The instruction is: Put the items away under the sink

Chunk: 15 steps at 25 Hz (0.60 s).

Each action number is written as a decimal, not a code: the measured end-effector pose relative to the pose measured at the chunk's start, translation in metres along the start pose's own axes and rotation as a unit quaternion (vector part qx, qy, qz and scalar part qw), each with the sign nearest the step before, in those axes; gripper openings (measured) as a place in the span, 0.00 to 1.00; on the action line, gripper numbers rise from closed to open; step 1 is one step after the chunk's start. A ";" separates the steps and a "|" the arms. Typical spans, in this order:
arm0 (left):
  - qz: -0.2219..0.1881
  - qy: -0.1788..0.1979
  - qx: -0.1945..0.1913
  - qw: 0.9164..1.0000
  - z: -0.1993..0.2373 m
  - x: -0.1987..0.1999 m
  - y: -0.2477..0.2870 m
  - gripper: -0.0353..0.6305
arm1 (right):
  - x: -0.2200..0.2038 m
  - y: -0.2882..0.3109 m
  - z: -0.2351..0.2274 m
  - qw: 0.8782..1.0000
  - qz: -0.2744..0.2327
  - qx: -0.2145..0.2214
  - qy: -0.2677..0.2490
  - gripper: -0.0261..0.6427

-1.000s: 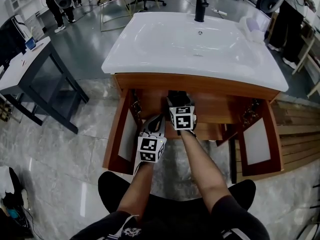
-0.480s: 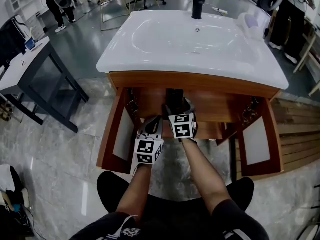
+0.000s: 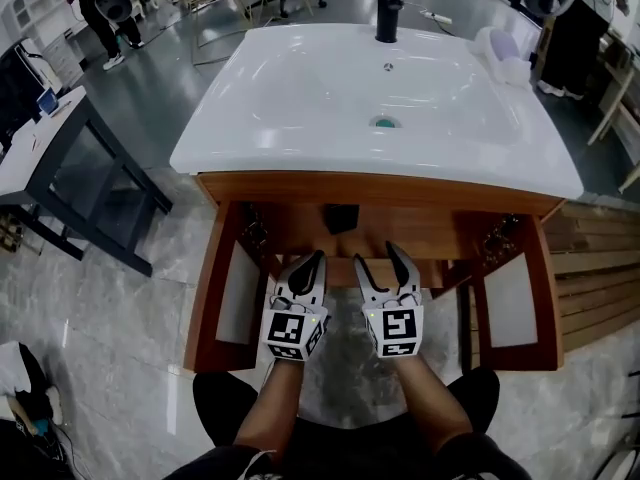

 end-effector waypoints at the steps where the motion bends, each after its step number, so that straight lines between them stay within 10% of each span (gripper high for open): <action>1: -0.005 0.001 -0.004 1.000 -0.005 0.006 0.000 0.05 | 0.003 -0.008 -0.005 1.000 -0.003 -0.013 0.008 0.39; 6: -0.006 0.000 -0.022 1.000 -0.021 0.046 -0.002 0.05 | 0.047 -0.035 -0.025 0.997 -0.018 -0.071 0.019 0.08; 15: -0.003 0.001 0.001 1.000 -0.040 0.203 -0.023 0.05 | 0.222 -0.072 -0.028 0.999 -0.024 -0.036 0.010 0.08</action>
Point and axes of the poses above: the fingertips, and each gripper's own axes: y forward along the fingers, z to its left, x out of its top, the point moved 3 cm from there along -y, backward along the fingers, and after that the axes turned 12 degrees about -x, right-handed, at the moved point
